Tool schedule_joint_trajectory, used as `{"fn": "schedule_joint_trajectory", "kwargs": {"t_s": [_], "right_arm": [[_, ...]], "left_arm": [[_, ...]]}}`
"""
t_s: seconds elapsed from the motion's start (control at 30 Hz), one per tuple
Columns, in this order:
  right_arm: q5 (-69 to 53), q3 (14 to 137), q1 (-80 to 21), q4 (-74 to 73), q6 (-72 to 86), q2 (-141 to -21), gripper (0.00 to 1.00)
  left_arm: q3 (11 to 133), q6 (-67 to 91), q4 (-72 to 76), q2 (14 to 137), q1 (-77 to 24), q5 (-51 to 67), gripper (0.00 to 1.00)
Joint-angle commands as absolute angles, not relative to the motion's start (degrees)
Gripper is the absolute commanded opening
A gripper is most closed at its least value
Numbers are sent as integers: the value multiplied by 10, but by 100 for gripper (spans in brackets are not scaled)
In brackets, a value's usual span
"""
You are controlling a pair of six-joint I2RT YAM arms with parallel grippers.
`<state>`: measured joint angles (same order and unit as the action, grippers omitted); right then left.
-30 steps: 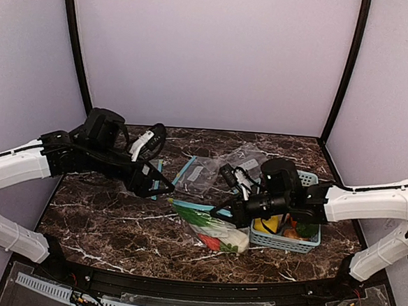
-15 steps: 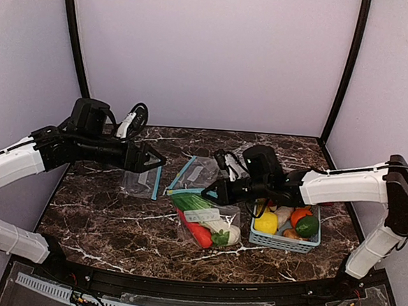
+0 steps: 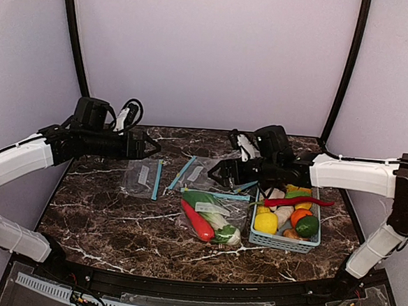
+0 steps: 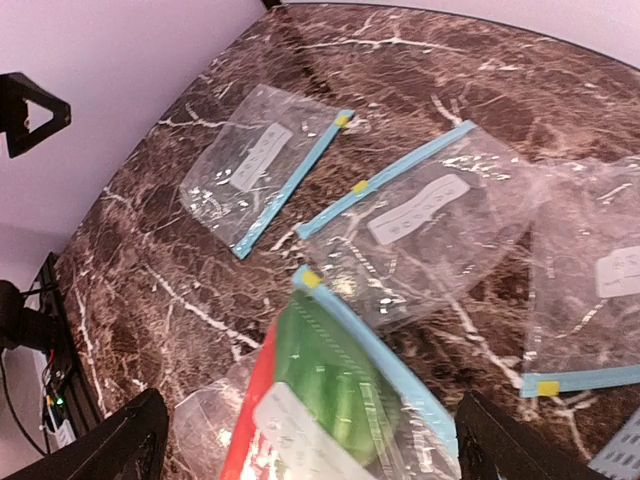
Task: Place the food in the zip-top bag and seal the zipper
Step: Reset both arms
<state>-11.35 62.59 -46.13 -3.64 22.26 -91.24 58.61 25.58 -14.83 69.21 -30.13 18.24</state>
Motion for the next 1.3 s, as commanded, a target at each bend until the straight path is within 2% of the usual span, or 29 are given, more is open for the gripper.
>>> {"fn": "schedule_joint_trajectory", "kwargs": {"t_s": [0.0, 0.23, 0.37, 0.57, 0.77, 1.0, 1.27], "right_arm": [[-67, 647, -417, -96, 186, -860, 99], [-57, 632, -294, -157, 182, -803, 99], [-82, 619, -197, -188, 175, -788, 99], [-78, 584, -89, -193, 159, -742, 99], [-10, 522, -60, -129, 109, -638, 99], [-10, 405, -53, -5, 76, -516, 98], [-13, 252, -52, 131, 79, -441, 99]], "left_arm": [[567, 226, -150, 688, -271, 140, 92], [502, 191, -94, 665, -148, 158, 93], [457, 161, -44, 651, -84, 141, 98], [411, 145, 12, 625, -4, 122, 99], [410, 114, 22, 602, 14, 25, 99], [382, 110, 83, 583, 14, -37, 99], [252, 84, 214, 536, 14, -77, 99]]}}
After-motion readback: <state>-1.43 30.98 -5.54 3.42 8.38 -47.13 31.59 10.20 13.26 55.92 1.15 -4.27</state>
